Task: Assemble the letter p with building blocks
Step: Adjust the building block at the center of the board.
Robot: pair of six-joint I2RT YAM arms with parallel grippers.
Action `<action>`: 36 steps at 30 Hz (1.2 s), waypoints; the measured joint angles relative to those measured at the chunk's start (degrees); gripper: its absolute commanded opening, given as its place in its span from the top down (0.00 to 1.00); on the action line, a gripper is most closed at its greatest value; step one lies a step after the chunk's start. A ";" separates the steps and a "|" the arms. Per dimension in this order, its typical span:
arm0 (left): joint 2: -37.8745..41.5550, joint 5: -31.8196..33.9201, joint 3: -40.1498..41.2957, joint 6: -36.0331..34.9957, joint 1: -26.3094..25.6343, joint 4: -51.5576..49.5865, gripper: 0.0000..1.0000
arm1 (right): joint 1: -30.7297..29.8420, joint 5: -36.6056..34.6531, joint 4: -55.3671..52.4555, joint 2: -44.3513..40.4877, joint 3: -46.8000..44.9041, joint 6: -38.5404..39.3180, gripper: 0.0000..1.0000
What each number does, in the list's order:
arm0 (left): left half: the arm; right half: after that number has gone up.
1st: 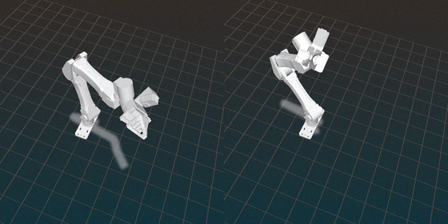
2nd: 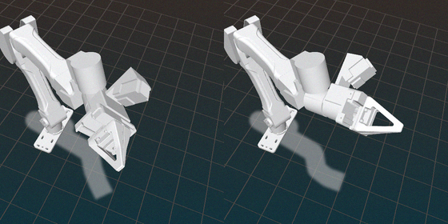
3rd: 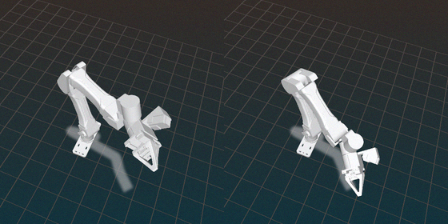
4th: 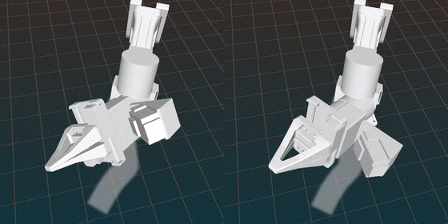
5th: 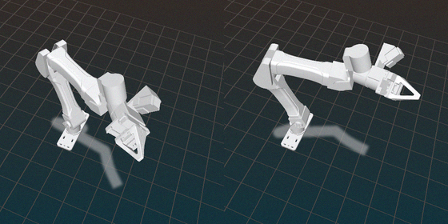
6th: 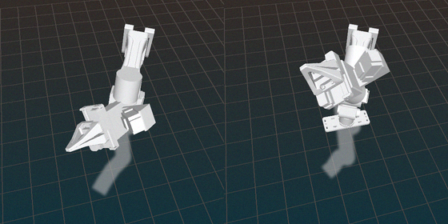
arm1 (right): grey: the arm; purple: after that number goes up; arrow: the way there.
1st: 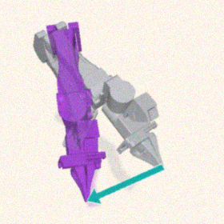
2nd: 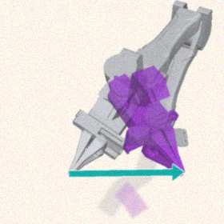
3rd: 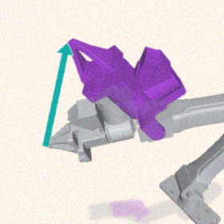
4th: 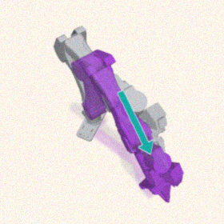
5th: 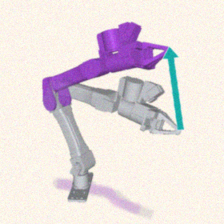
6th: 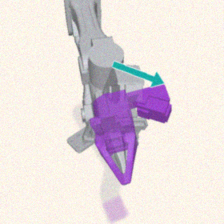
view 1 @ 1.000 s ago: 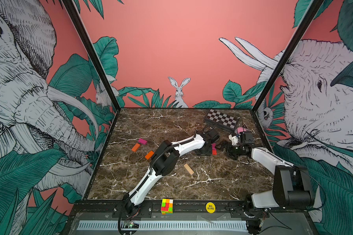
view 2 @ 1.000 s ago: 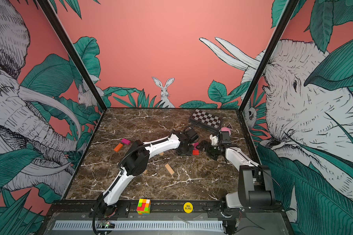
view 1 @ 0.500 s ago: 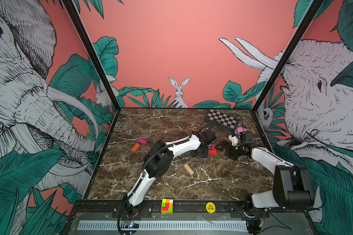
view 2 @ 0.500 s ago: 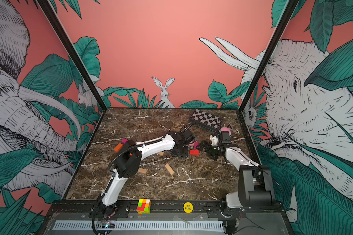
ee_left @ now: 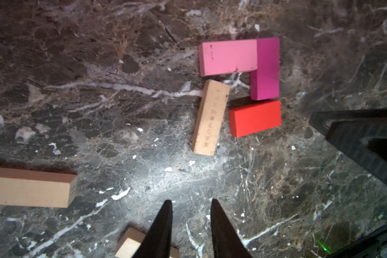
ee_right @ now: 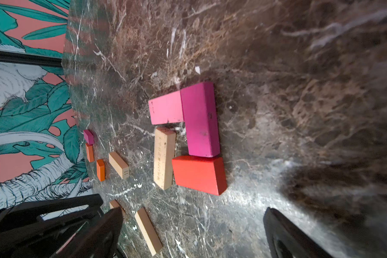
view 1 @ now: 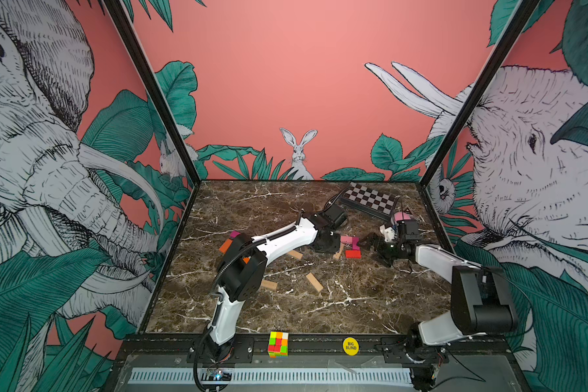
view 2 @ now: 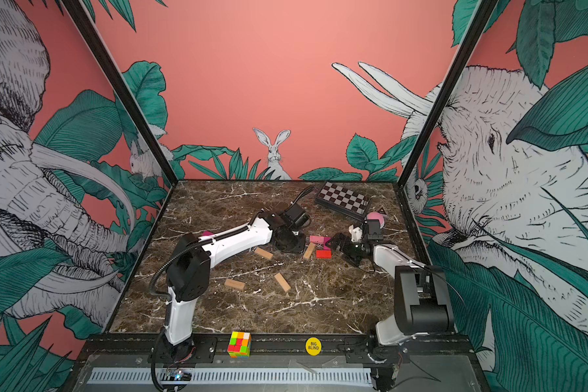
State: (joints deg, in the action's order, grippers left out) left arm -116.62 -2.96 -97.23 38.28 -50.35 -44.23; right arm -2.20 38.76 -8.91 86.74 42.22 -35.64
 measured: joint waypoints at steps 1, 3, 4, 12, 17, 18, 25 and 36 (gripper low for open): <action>-0.59 -1.05 -0.22 -0.79 0.68 0.02 0.70 | -0.02 0.26 0.87 0.66 -0.28 -0.46 0.01; -2.10 -2.32 -0.96 -1.92 1.64 0.04 0.71 | -0.20 0.83 2.56 1.86 -0.72 -1.55 0.01; -3.06 -2.84 -1.33 -2.36 1.92 0.33 0.71 | -0.33 0.96 3.13 2.40 -0.87 -2.05 0.01; -9.84 -5.29 -2.93 -4.48 2.12 0.90 0.72 | -1.20 1.22 5.51 3.02 -0.92 -4.02 0.01; -10.91 -6.32 -3.19 -4.83 2.12 1.14 0.72 | -1.75 1.40 6.05 3.56 -0.92 -4.72 0.01; -10.91 -6.51 -3.19 -4.83 2.12 1.14 0.72 | -1.86 1.44 6.32 3.80 -0.92 -4.94 0.01; -10.97 -7.48 -3.19 -4.83 2.12 1.51 0.72 | -2.43 2.71 8.74 5.11 -0.79 -5.99 0.01; -11.32 -8.44 -3.23 -4.57 1.90 2.67 0.73 | -2.82 3.82 10.27 6.23 -0.24 -6.71 0.01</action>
State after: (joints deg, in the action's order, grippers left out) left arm -127.94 -11.40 -100.47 33.71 -48.45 -41.56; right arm -5.02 42.59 1.37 92.97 41.98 -42.35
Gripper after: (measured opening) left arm 0.274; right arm 0.986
